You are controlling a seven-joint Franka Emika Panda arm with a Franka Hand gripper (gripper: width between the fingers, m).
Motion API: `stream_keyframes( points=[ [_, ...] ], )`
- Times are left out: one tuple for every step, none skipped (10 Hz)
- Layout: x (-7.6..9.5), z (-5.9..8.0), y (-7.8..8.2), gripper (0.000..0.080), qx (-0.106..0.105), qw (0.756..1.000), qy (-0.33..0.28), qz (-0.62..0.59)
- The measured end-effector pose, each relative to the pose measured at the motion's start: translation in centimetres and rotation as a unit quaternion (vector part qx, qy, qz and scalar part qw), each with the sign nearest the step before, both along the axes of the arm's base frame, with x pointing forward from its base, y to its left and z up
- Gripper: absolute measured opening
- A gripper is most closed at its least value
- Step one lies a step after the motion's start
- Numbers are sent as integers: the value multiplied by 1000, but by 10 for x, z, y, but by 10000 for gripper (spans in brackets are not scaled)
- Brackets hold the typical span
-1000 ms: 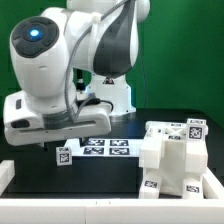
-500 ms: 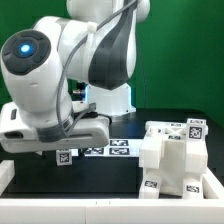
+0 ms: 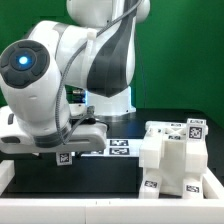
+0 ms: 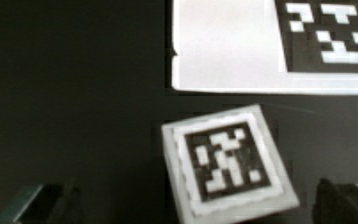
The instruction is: Assemble chair
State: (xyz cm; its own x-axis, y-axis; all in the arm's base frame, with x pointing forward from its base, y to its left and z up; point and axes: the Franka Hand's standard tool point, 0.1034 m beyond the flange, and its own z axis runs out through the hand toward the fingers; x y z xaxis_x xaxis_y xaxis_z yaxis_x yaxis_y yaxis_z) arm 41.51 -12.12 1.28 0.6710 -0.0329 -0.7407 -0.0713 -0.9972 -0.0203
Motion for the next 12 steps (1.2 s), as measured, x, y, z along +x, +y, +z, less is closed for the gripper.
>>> stream_keyframes(
  points=[
    [-4,0,1,649,1,999,37,-7],
    [-2,-2,-1,649,3,998,69,-12],
    [1,-6,-2,649,0,997,75,-12],
    [1,-6,-2,649,0,997,74,-11],
    [0,-6,-2,526,0,997,74,-12],
    [0,-7,-3,526,0,997,74,-12],
    [0,-7,-3,387,0,997,74,-13],
    [0,-7,-3,279,0,997,73,-12],
    [3,-3,-2,279,-2,998,68,-18],
    [6,10,1,281,-13,996,76,-36],
    [13,25,6,281,-25,995,75,-52],
    [29,45,15,281,-25,995,46,-81]
  ],
)
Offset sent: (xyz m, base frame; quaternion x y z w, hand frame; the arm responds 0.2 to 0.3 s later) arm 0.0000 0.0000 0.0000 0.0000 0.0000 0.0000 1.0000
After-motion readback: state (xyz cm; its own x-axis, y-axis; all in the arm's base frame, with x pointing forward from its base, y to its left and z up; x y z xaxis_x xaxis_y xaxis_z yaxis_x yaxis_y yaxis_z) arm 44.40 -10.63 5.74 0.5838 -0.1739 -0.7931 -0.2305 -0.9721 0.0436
